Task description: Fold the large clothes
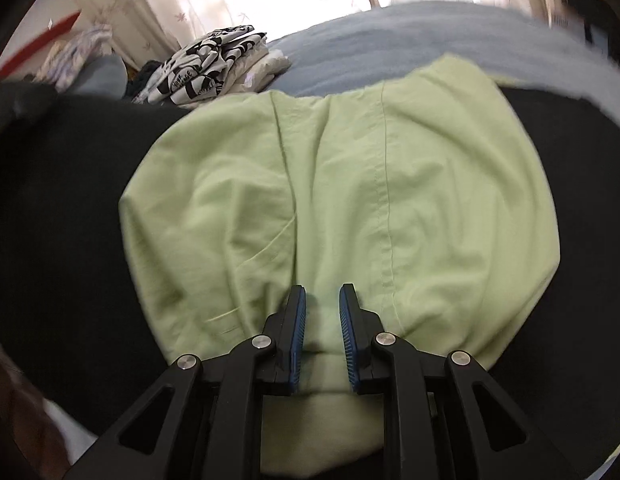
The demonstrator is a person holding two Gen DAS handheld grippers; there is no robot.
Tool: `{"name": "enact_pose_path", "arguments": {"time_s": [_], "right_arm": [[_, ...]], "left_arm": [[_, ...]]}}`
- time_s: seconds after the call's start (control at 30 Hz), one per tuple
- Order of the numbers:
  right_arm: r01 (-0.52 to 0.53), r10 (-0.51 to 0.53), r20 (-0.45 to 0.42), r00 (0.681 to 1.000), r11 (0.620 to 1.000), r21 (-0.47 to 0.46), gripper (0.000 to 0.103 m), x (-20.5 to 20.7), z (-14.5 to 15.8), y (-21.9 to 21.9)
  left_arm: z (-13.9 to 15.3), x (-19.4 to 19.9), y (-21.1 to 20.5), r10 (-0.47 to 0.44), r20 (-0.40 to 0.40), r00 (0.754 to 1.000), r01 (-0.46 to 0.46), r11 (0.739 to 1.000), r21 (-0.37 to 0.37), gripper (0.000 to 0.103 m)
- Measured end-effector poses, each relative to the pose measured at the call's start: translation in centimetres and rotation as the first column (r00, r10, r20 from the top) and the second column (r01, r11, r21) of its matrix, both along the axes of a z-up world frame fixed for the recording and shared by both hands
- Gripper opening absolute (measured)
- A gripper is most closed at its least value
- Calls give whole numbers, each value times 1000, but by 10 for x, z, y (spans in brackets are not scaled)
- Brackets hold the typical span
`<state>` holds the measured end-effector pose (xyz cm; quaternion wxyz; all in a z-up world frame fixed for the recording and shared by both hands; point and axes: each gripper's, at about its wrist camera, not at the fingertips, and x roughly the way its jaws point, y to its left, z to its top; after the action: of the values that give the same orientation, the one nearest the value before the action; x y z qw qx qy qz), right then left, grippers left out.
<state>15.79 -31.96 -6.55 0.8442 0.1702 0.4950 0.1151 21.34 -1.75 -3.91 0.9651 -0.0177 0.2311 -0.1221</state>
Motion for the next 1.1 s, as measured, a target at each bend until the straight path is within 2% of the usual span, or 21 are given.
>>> {"name": "enact_pose_path", "arguments": {"time_s": [0.07, 0.1, 0.17, 0.27, 0.4, 0.5, 0.57, 0.6, 0.73, 0.83, 0.93, 1.0, 1.03, 1.07, 1.1], "right_arm": [[41, -39, -23, 999, 995, 95, 20, -12, 13, -29], [64, -63, -13, 998, 993, 96, 20, -20, 20, -41], [152, -154, 51, 987, 988, 30, 20, -44, 42, -77], [317, -307, 145, 941, 947, -52, 21, -83, 68, -134], [496, -472, 201, 858, 864, -86, 21, -125, 79, -196], [566, -542, 191, 818, 819, -97, 21, -140, 72, -223], [576, -558, 169, 812, 813, -87, 21, -143, 63, -231], [577, -561, 158, 813, 812, -84, 21, -143, 59, -233], [570, -556, 154, 817, 820, -61, 21, -144, 52, -229], [566, -553, 151, 819, 823, -55, 21, -154, 47, -241], [555, -546, 119, 829, 830, -58, 21, -159, 42, -245], [554, -547, 108, 830, 831, -52, 22, -169, 44, -257], [554, -546, 112, 830, 831, -48, 27, -170, 45, -258], [554, -546, 115, 830, 831, -48, 34, -173, 49, -262], [555, -546, 122, 829, 831, -52, 37, -174, 52, -262]], "left_arm": [[6, 0, -32, -55, 5, 998, 55, 998, 32, 4], [7, -1, -48, -81, 7, 997, 81, 996, 41, 4], [6, -5, -84, -143, 5, 990, 142, 988, 56, 4], [-3, -23, -136, -229, -18, 973, 230, 971, 62, 4], [-46, -41, -209, -348, -104, 932, 358, 928, 100, 4], [-96, -52, -253, -382, -202, 902, 421, 885, 202, 4], [-122, -53, -268, -374, -271, 887, 439, 866, 240, 4], [-127, -56, -273, -368, -273, 889, 435, 864, 253, 4], [-115, -59, -275, -368, -252, 895, 423, 881, 214, 4], [-119, -61, -280, -374, -264, 889, 435, 870, 234, 4], [-120, -49, -272, -370, -356, 858, 460, 862, 215, 16], [-110, -54, -261, -406, -374, 834, 484, 864, 142, 26], [-108, -52, -258, -423, -379, 823, 495, 862, 112, 39], [-104, -52, -255, -443, -386, 809, 507, 859, 78, 56], [-97, -54, -250, -462, -390, 796, 517, 855, 44, 64]]}}
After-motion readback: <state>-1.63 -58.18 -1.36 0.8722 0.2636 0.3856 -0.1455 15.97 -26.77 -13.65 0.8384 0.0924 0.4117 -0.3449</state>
